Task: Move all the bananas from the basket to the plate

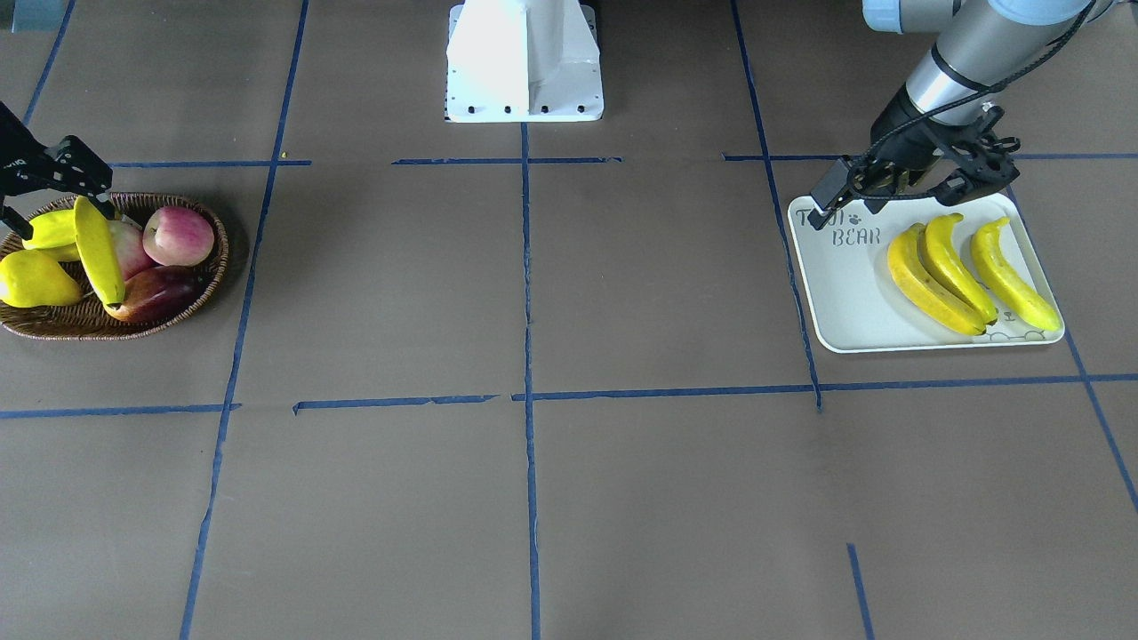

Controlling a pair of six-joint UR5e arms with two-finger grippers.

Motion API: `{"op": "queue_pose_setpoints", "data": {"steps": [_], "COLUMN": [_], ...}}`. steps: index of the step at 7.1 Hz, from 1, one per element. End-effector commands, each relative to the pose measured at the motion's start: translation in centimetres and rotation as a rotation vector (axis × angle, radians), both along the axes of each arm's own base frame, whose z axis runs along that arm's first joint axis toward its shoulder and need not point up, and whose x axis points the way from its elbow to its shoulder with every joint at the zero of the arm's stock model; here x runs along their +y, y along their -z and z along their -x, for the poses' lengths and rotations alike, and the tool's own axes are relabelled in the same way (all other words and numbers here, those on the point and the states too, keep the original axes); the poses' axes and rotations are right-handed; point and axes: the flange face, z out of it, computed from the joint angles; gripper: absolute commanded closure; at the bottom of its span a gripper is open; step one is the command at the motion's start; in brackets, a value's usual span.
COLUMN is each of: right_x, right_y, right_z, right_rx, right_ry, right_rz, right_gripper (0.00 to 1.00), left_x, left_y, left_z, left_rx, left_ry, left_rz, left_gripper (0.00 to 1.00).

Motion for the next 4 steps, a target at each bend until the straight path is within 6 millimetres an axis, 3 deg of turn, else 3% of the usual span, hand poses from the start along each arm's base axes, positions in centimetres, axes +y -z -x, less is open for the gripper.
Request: {"op": "queue_pose_setpoints", "data": {"steps": [1, 4], "right_x": [0.7, 1.5], "right_y": [-2.6, -4.7], "right_z": [2.5, 3.8], "right_rx": [0.052, 0.086], "right_ry": [0.058, 0.092], "right_rz": [0.014, 0.041], "right_gripper": [0.00, 0.02], "left_x": [-0.1, 0.1], "left_y": [0.1, 0.3], "left_z": [-0.2, -0.2], "left_rx": [0.001, 0.006], "left_ry": [-0.003, -0.005], "left_rz": [-0.002, -0.006], "left_gripper": [0.00, 0.00]}}
